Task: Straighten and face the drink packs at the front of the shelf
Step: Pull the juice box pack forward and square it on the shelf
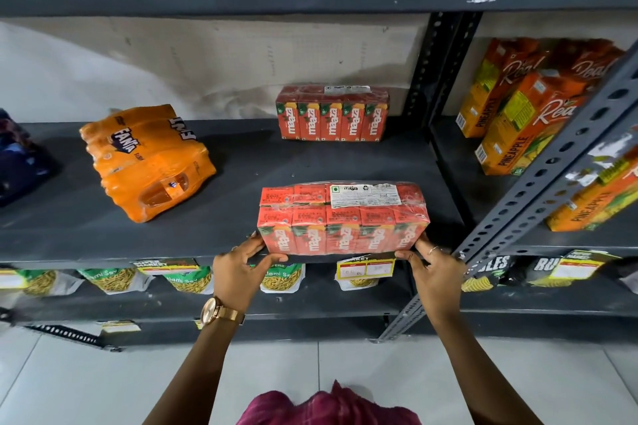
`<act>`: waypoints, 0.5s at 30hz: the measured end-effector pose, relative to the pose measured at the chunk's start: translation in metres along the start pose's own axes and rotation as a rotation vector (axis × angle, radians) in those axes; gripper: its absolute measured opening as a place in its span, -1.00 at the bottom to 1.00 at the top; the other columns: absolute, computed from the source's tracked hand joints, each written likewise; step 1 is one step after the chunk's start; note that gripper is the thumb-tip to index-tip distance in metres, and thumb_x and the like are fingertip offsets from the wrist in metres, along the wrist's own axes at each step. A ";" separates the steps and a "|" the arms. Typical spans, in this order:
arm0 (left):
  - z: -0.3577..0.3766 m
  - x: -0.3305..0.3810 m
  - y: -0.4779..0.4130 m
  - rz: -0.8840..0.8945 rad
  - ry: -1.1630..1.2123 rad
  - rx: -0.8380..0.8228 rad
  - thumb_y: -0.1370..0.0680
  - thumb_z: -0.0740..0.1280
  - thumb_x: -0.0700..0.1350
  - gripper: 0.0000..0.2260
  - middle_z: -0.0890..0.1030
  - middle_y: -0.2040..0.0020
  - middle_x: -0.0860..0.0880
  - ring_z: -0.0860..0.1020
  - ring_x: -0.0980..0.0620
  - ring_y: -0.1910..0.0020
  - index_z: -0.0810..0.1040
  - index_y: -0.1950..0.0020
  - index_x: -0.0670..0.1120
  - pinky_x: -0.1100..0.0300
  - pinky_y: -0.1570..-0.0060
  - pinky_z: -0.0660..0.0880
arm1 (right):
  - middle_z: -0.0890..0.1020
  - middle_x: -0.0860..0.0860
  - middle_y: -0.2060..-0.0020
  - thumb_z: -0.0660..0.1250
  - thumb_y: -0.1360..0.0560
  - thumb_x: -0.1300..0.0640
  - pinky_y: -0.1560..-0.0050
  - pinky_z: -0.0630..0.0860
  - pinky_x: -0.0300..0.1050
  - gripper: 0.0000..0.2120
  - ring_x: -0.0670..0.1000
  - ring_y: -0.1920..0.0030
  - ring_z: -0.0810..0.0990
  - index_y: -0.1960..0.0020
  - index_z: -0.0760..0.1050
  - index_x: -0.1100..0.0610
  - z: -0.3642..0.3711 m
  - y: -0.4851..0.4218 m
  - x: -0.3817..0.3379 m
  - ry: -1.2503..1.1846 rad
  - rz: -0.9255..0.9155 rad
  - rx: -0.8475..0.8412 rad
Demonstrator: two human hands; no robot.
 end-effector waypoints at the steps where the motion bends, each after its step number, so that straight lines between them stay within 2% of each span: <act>1: -0.001 0.000 -0.001 -0.002 -0.002 -0.002 -0.27 0.59 -0.14 -0.67 0.72 0.08 -0.11 0.69 -0.02 0.12 0.69 0.00 -0.17 0.18 0.09 0.57 | 0.74 0.14 0.21 0.49 -0.37 0.27 0.19 0.34 -0.64 -0.73 -0.19 0.33 0.56 -0.07 0.64 0.25 0.001 0.001 0.000 0.003 0.002 -0.008; 5: 0.000 0.001 -0.002 0.045 -0.007 -0.050 -0.29 0.58 -0.10 -0.65 0.72 0.08 -0.09 0.69 -0.01 0.11 0.67 -0.03 -0.14 0.20 0.05 0.56 | 0.74 0.16 0.14 0.42 -0.45 0.14 0.21 0.40 -0.52 -0.72 0.03 0.31 0.64 -0.14 0.61 0.19 0.004 0.001 0.006 0.028 0.066 -0.041; 6: -0.003 -0.001 -0.002 0.054 -0.002 -0.087 -0.31 0.57 -0.09 -0.64 0.72 0.05 -0.09 0.68 -0.01 0.08 0.65 -0.07 -0.14 0.19 0.04 0.57 | 0.73 0.19 0.09 0.39 -0.47 0.07 0.16 0.43 -0.44 -0.68 0.11 0.25 0.67 -0.19 0.58 0.17 0.008 0.004 0.003 0.040 0.092 -0.059; 7: -0.002 0.000 -0.003 0.067 -0.015 -0.135 -0.34 0.55 -0.06 -0.62 0.71 0.00 -0.09 0.68 -0.02 0.04 0.62 -0.11 -0.13 0.15 0.02 0.59 | 0.69 0.23 -0.03 0.36 -0.49 0.04 -0.01 0.46 -0.31 -0.63 0.19 0.07 0.68 -0.25 0.53 0.16 0.007 0.007 0.002 0.043 0.120 -0.068; 8: -0.004 -0.004 -0.004 0.072 -0.020 -0.180 -0.36 0.53 -0.03 -0.59 0.69 -0.06 -0.09 0.67 -0.02 0.00 0.60 -0.16 -0.12 0.10 0.01 0.61 | 0.61 0.24 -0.19 0.35 -0.51 0.05 -0.22 0.42 -0.15 -0.56 0.22 -0.16 0.60 -0.34 0.44 0.17 0.006 0.013 -0.003 0.013 0.157 -0.054; 9: -0.011 -0.006 -0.005 0.084 -0.035 -0.215 -0.37 0.51 0.03 -0.55 0.66 -0.14 -0.08 0.65 0.02 -0.04 0.58 -0.19 -0.10 0.08 -0.03 0.60 | 0.51 0.21 -0.31 0.35 -0.51 0.07 -0.34 0.34 -0.04 -0.49 0.19 -0.34 0.46 -0.41 0.35 0.18 0.003 0.023 -0.013 -0.049 0.202 0.018; 10: -0.026 -0.013 -0.007 0.099 -0.036 -0.235 -0.36 0.48 0.11 -0.51 0.61 -0.20 -0.05 0.61 0.10 -0.09 0.57 -0.21 -0.08 0.13 -0.09 0.56 | 0.46 0.17 -0.35 0.34 -0.52 0.06 -0.37 0.31 0.00 -0.47 0.14 -0.39 0.38 -0.44 0.29 0.16 0.002 0.037 -0.029 -0.119 0.237 0.134; 11: -0.045 -0.014 -0.012 0.134 -0.033 -0.202 -0.36 0.43 0.19 -0.49 0.58 -0.21 0.01 0.54 0.19 -0.15 0.58 -0.20 -0.07 0.22 -0.14 0.49 | 0.50 0.13 -0.28 0.31 -0.52 0.02 -0.32 0.37 0.00 -0.52 0.09 -0.33 0.40 -0.40 0.33 0.12 0.000 0.053 -0.051 -0.173 0.240 0.249; 12: -0.067 -0.017 -0.019 0.164 -0.019 -0.144 -0.37 0.38 0.21 -0.50 0.57 -0.18 0.05 0.49 0.22 -0.17 0.59 -0.17 -0.07 0.29 -0.16 0.42 | 0.55 0.05 -0.15 0.28 -0.51 -0.02 -0.21 0.45 -0.04 -0.63 0.02 -0.20 0.47 -0.30 0.41 0.03 0.001 0.069 -0.076 -0.217 0.220 0.297; 13: -0.097 -0.022 -0.030 0.200 -0.020 -0.070 -0.38 0.37 0.19 -0.54 0.58 -0.12 0.06 0.48 0.20 -0.17 0.61 -0.13 -0.08 0.32 -0.15 0.38 | 0.58 -0.07 -0.01 0.27 -0.50 -0.03 -0.07 0.49 -0.11 -0.75 -0.06 -0.05 0.52 -0.17 0.47 -0.09 0.012 0.084 -0.106 -0.279 0.185 0.251; 14: -0.124 -0.028 -0.045 0.218 -0.035 0.006 -0.42 0.39 0.14 -0.60 0.61 -0.08 0.02 0.49 0.14 -0.14 0.62 -0.11 -0.10 0.30 -0.12 0.38 | 0.59 -0.17 0.09 0.28 -0.48 -0.03 0.05 0.51 -0.22 -0.85 -0.14 0.05 0.55 -0.04 0.50 -0.17 0.028 0.094 -0.136 -0.355 0.150 0.124; 15: -0.151 -0.038 -0.066 0.218 -0.061 0.052 -0.45 0.39 0.10 -0.64 0.63 -0.07 -0.04 0.52 0.06 -0.13 0.62 -0.11 -0.11 0.23 -0.09 0.41 | 0.61 -0.19 0.12 0.30 -0.47 -0.05 0.12 0.49 -0.31 -0.90 -0.15 0.09 0.58 0.02 0.52 -0.19 0.052 0.103 -0.168 -0.430 0.146 -0.056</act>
Point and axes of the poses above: each hand's wrist, its own y-axis away from the middle knuckle, its own z-axis out of the palm, x = y × z, the point moved 4 cm from there along -y, towards the middle knuckle
